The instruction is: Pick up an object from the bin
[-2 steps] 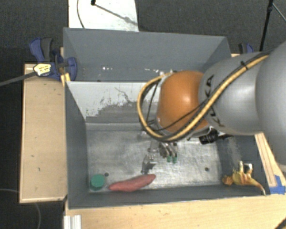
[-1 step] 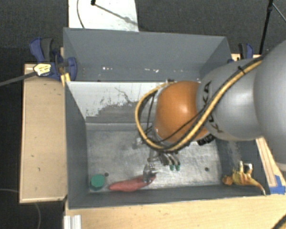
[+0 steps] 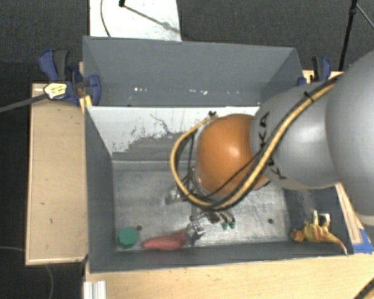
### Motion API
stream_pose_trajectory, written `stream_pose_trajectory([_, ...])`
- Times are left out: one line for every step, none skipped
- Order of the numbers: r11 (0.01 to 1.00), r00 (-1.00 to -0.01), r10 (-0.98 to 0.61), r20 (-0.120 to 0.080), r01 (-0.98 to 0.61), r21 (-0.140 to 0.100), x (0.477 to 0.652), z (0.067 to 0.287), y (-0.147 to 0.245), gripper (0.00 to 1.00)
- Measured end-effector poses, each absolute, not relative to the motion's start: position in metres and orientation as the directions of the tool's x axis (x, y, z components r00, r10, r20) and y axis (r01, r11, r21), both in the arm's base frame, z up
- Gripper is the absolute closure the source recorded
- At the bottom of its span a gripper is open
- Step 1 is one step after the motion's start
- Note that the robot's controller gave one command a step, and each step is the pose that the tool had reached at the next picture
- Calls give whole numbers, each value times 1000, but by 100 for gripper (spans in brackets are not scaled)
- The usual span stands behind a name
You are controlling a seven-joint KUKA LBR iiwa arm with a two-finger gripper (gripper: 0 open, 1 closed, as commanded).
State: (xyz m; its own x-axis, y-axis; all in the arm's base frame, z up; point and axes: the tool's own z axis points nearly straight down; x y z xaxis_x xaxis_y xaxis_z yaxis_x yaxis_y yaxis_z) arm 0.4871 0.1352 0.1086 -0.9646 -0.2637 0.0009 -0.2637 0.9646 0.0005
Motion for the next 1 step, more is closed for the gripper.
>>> stream_pose_trajectory([910,-910,-414,4,-414,0,480,77,141,100])
